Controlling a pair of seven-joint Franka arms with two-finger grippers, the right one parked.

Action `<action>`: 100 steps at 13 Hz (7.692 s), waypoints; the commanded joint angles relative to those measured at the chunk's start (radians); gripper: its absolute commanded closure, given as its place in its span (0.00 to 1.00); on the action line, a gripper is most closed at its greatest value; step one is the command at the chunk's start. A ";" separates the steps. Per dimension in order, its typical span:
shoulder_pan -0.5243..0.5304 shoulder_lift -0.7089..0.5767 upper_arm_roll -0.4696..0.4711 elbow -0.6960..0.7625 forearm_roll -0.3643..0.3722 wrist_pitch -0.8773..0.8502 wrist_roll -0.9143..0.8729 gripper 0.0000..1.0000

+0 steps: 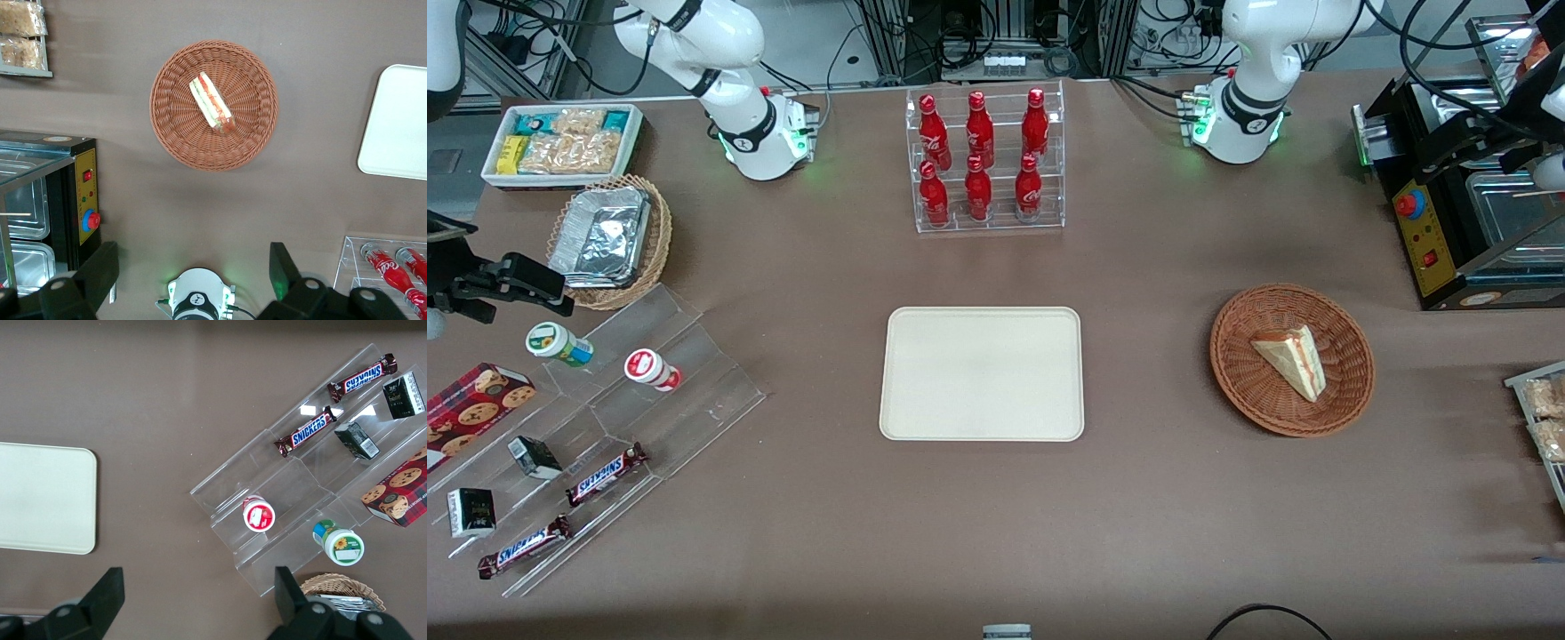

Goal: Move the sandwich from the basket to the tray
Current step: 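Move the left gripper down over the wrapped sandwich in the wicker basket, then lower the left gripper and close it on the wrapped sandwich, then lift the sandwich with the left gripper and carry it toward the white tray, then lower the sandwich onto the white tray and open the left gripper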

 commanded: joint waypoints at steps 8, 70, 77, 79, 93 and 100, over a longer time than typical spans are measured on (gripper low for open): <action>0.027 0.129 0.005 -0.001 0.012 0.111 -0.083 0.00; -0.661 0.505 -0.004 -0.289 0.176 0.948 -0.878 0.95; -0.692 0.707 -0.004 -0.069 0.182 0.957 -0.878 0.95; -0.710 0.723 -0.004 -0.060 0.184 0.958 -0.878 0.95; -0.715 0.804 -0.015 -0.031 0.236 0.986 -0.893 0.04; -0.675 0.614 -0.006 -0.009 0.219 0.749 -0.890 0.00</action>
